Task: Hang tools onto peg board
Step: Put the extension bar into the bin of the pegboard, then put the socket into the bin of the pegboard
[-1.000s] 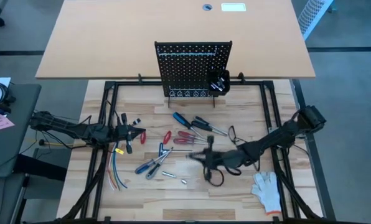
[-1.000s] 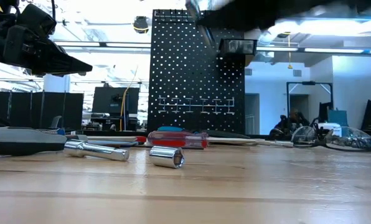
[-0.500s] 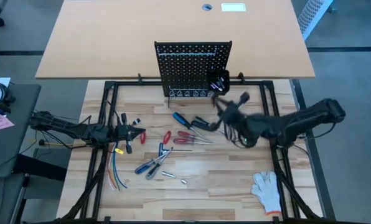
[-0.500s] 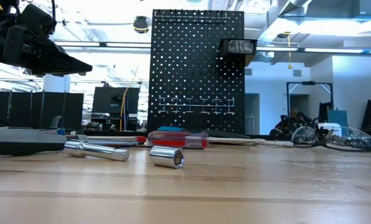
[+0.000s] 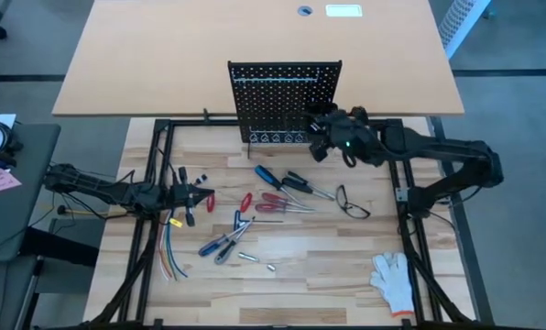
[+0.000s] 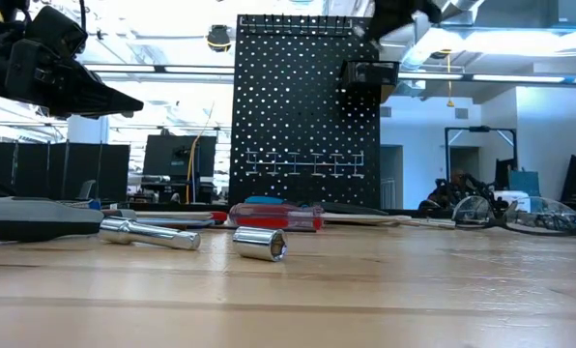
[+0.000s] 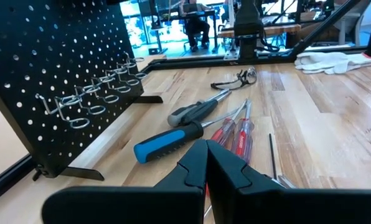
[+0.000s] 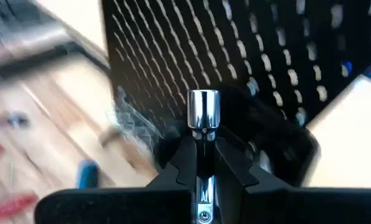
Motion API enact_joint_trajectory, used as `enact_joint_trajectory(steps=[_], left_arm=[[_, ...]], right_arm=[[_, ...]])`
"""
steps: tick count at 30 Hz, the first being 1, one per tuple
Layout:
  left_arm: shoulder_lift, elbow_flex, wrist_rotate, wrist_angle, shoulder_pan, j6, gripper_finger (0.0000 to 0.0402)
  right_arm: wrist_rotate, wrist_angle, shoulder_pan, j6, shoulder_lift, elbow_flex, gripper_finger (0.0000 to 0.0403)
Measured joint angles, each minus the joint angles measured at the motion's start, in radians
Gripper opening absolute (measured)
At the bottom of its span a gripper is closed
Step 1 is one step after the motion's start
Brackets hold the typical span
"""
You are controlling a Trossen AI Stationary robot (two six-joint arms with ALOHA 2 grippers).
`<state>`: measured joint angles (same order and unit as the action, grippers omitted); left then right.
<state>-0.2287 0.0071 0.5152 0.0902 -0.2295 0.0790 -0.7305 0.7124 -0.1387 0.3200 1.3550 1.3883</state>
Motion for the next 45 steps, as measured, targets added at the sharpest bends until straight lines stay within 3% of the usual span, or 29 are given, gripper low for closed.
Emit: enact_joint_trajectory(steps=[5,18,31,38,45], left_arm=[[0.000,0.000,0.000,-0.001,0.000,0.000,0.0000],[0.000,0.000,0.000,-0.001,0.000,0.000,0.0000],[0.000,0.000,0.000,-0.001,0.000,0.000,0.0000],[0.000,0.000,0.000,-0.001,0.000,0.000,0.0000],[0.000,0.000,0.000,-0.002,0.000,0.000,0.0000]], right_arm=[[0.081,-0.004,-0.069,0.005,0.036,0.018,0.0029],[0.134,0.059,-0.140,0.019,0.103,0.019,0.0047],[0.125,0.034,-0.146,-0.041,0.092,0.017,0.0132],[0.119,-0.054,-0.110,-0.101,0.039,0.016,0.0149],[0.111,-0.073,0.028,-0.165,-0.020,0.011,0.0135]])
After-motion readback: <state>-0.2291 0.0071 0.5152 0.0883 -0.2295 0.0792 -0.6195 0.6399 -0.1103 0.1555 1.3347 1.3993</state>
